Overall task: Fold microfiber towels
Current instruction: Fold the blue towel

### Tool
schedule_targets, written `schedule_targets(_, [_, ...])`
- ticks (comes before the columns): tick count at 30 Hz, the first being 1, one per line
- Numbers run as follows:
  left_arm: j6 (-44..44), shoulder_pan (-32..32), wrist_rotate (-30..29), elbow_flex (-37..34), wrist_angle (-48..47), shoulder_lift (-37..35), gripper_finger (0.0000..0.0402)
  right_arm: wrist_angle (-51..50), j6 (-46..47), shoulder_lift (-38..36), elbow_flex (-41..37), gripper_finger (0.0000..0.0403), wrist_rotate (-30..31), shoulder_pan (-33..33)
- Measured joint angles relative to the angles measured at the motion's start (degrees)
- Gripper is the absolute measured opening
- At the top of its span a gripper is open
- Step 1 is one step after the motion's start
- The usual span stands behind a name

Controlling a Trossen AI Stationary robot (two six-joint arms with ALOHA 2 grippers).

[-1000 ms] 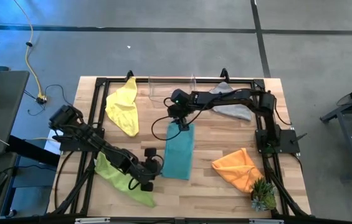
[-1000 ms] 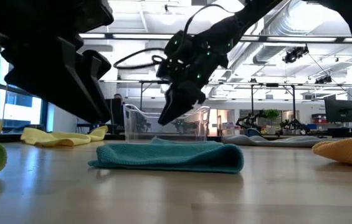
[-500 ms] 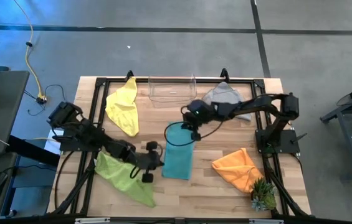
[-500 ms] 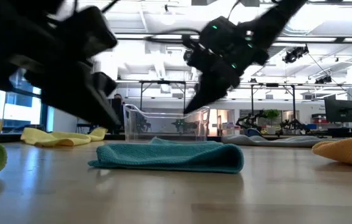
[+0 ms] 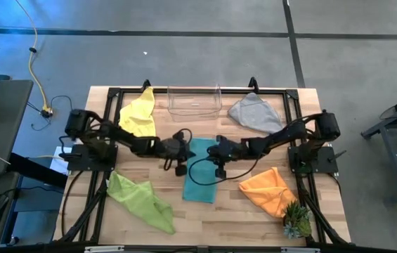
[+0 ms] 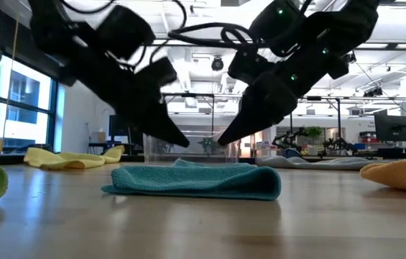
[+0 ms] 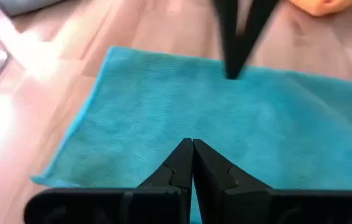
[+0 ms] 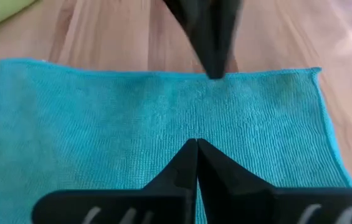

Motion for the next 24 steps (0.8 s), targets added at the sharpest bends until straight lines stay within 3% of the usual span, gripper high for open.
schedule_targets(10, [1.2,7.7,1.5,0.0,4.0,7.2,0.0,-0.5,4.2,0.0,0.0,0.0,0.8,3.6])
schedule_targets(18, [-0.3,9.5,1.3,0.1,7.0,8.9,0.0,2.3,6.6,0.1,0.0,0.0,-2.1,9.9])
schedule_targets(24, [-0.9,10.2,0.1,0.1,7.2,9.0,0.0,6.5,9.7,4.4,0.0,0.0,-2.2,13.0])
